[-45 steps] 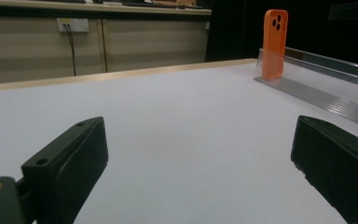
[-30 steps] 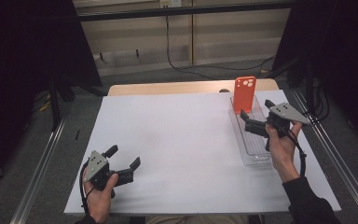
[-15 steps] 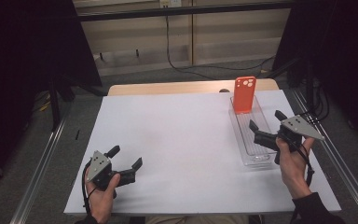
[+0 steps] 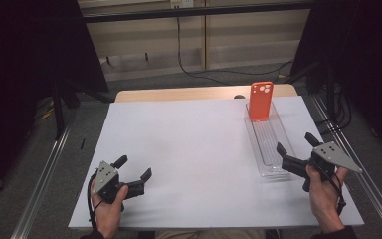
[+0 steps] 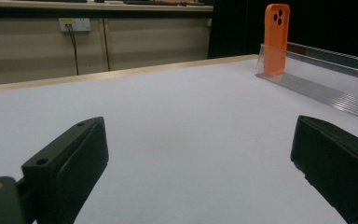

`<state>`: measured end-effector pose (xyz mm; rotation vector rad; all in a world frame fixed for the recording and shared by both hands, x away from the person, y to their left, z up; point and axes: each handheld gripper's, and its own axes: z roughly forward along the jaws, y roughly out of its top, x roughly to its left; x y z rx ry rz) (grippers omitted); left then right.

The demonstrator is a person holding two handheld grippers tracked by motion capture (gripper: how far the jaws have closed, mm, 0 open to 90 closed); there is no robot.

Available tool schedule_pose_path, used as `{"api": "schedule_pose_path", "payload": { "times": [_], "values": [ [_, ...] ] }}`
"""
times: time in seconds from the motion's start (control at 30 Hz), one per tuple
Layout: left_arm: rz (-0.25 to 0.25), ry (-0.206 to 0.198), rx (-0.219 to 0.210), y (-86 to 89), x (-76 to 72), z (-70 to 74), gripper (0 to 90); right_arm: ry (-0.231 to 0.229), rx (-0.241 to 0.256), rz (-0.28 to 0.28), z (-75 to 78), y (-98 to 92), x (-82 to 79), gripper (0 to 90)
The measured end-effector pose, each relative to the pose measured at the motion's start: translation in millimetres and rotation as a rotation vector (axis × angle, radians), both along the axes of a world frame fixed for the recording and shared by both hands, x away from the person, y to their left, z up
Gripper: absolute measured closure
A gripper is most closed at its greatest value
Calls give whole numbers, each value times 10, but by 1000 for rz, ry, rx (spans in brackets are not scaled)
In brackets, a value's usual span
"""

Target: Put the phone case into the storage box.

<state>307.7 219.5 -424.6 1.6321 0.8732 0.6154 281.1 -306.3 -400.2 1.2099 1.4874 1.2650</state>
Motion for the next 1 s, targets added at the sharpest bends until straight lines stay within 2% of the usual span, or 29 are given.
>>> {"api": "schedule_pose_path", "payload": {
  "times": [0.3, 0.4, 0.53, 0.6, 0.7, 0.77, 0.9, 1.0],
  "values": [
    [7, -3, -12, 7, -7, 4, 39, 8, 19, 9, -71, -24, -178, 44],
    [6, -8, 1, 21, -12, 9, 39, 4, 4, 14, -80, -26, -234, 40],
    [12, 1, -7, 33, -15, 2, 39, 3, 18, 21, -106, -32, -304, 39],
    [11, 1, -10, 34, -13, -1, 39, -8, -6, 22, -115, -28, -341, 39],
    [19, -10, 12, 61, -16, 9, 39, -7, -16, 34, -147, -22, -394, 22],
    [26, 0, -24, 65, -16, 5, 39, -2, -5, 37, -173, -29, -426, 19],
    [20, -7, 5, 79, 2, 8, 39, -9, -27, 59, -194, -24, -462, 5],
    [19, 1, -6, 69, 20, 4, 39, -15, -20, 67, -207, -28, -453, 4]
  ]
}}
